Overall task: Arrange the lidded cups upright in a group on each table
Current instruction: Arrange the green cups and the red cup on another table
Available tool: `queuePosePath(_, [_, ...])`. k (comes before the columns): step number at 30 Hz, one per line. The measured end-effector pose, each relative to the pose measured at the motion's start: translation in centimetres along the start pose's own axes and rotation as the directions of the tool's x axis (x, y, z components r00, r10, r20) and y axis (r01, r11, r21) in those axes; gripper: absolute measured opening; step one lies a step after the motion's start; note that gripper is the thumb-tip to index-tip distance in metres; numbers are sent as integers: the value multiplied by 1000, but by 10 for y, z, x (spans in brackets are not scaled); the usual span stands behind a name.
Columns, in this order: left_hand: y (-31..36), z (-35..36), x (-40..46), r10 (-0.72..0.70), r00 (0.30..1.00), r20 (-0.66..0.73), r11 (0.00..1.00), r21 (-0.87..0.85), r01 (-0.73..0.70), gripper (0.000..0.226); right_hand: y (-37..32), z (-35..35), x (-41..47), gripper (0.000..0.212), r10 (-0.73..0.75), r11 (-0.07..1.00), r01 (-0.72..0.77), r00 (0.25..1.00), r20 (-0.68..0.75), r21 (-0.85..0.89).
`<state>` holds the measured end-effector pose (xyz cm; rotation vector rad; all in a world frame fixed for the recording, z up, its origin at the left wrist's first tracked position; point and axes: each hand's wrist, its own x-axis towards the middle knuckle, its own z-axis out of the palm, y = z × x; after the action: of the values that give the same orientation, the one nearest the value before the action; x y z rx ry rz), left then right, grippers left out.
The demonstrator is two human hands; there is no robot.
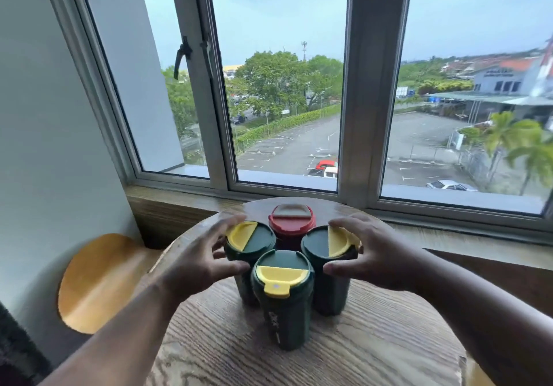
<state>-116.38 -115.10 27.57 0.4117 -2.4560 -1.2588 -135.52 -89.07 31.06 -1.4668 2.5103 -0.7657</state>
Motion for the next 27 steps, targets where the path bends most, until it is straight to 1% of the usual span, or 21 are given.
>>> queuePosePath(1, [-2,1,1,21,999,-24,1000,2,-21,82,-3,0,-1,90,24,1000,-24,1000,-3,-1])
queuePosePath(4, [0,-1,0,82,993,-82,994,76,-76,76,-13,3,-5,104,96,995,-96,995,-19,-35])
queuePosePath(7, [2,-4,0,146,986,-77,980,149,-134,73,-22,4,-9,104,138,986,-140,990,-33,-87])
queuePosePath(10, [-6,-7,5,177,984,-21,976,133,-173,77,-36,3,-14,94,137,988,-142,988,-76,-59])
queuePosePath(13, [-13,-13,12,206,978,32,976,71,-207,83,-48,6,-22,79,116,992,-124,973,-201,-24])
queuePosePath(15, [-10,-17,20,231,973,22,971,63,-231,78,-57,12,-30,69,95,992,-112,969,-229,-65])
queuePosePath(17, [0,-19,32,262,965,21,962,68,-263,67,-66,19,-38,70,47,979,-86,978,-205,-183])
queuePosePath(19, [14,-20,45,288,956,63,951,103,-293,58,-75,24,-43,72,24,956,-75,984,-178,-284])
queuePosePath(22, [34,-14,69,302,938,173,914,227,-336,49,-81,29,-43,71,16,939,-68,988,-155,-337])
queuePosePath(23, [39,-12,78,287,934,211,906,257,-337,45,-82,29,-43,70,11,936,-63,989,-151,-346])
queuePosePath(25, [51,-6,94,215,931,293,904,301,-304,38,-86,30,-43,66,3,936,-56,988,-152,-347])
queuePosePath(27, [57,0,105,159,916,369,897,334,-290,37,-90,30,-45,65,-12,940,-41,988,-153,-337])
